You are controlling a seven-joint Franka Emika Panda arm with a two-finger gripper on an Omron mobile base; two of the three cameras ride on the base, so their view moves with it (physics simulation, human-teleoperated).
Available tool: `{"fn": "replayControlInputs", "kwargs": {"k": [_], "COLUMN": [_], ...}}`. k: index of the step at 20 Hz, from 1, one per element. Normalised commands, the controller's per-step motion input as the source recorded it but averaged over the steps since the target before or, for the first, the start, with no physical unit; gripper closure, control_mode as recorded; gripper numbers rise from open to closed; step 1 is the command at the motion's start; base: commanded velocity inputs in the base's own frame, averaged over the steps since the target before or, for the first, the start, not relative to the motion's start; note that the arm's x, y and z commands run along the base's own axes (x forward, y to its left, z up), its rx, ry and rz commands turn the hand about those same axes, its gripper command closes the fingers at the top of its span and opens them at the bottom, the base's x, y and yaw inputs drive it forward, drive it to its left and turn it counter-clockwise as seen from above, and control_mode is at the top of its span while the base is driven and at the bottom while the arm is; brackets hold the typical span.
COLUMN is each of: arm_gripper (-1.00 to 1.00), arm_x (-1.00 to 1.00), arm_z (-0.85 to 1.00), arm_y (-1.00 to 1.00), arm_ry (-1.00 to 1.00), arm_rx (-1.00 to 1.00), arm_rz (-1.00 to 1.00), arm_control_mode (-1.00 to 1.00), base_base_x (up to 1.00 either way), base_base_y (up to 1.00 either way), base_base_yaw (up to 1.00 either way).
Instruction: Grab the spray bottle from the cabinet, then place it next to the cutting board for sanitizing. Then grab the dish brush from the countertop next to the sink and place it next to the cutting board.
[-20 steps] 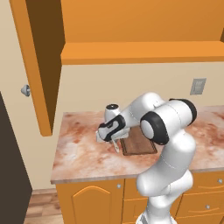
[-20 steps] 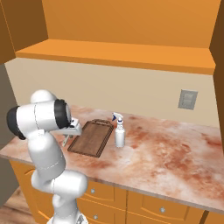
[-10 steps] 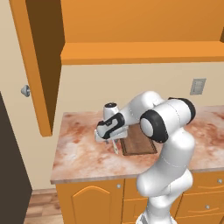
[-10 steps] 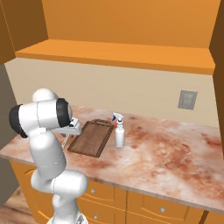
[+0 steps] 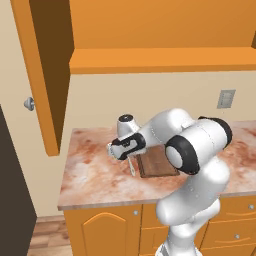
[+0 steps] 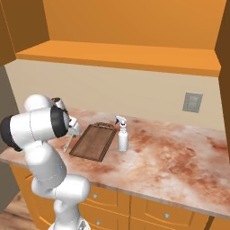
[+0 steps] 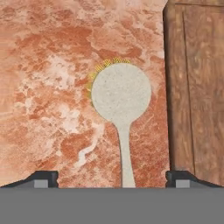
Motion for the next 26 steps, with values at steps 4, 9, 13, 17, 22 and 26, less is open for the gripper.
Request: {"fn": "replayControlInputs", "kwargs": {"k": [4,9,13,17,22,26], "arm_gripper": [-1.00,-1.00,-1.00,-1.00,-1.00,-1.00], "arm_x": [-0.44,-0.32,-0.30,-0.38,-0.57,-0.57], "arm_z": [0.50,0.70,0.83,0.81,0.95,0.99], "arm_y": [-0.01,-0.15,-0.12,-0.16,-0.26,-0.35], "arm_ry": [-0.40,-0.31,-0.17,-0.12,-0.08,0.00], "arm_rx": [0.00,0.03,0.02,0.00,0.00,0.00], "arm_rz": [-0.06,-0.05,-0.02,-0.04,-0.03,-0.03], "arm_control_mode": [-1.00,-1.00,-1.00,-1.00,-1.00,-1.00], "base_base_x": [0.00,0.00,0.00,0.00,0.00,0.00], "base_base_y": [0.00,0.00,0.00,0.00,0.00,0.00], "base_base_yaw": [0.00,0.00,0.00,0.00,0.00,0.00]}}
